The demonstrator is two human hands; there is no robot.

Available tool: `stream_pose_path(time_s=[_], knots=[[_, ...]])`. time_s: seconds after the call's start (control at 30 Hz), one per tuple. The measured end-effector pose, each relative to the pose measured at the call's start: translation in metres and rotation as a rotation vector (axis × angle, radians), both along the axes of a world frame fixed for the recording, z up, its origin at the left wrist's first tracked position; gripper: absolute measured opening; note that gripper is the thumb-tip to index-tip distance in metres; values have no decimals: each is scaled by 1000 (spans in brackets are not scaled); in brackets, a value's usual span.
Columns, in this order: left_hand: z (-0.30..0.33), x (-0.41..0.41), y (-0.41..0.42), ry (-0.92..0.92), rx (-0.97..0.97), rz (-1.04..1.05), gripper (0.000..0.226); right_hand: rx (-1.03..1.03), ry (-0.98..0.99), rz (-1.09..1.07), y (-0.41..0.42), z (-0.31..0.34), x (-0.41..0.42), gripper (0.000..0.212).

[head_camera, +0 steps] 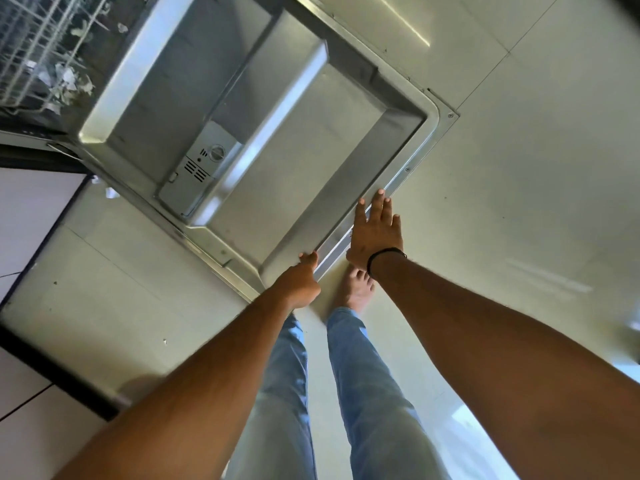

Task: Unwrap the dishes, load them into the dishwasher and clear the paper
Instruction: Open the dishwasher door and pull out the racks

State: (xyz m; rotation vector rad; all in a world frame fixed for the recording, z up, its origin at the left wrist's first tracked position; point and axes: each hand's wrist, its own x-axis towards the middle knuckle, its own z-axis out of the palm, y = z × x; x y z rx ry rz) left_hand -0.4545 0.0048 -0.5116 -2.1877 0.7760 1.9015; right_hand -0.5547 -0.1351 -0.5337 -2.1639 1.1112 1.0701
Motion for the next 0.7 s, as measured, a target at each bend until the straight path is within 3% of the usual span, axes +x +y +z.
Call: stream_pose_path(time_s=[0.7], knots=[[-58,-3,-9,54,101,31,70,187,146,-43,-24,-55,11,85]])
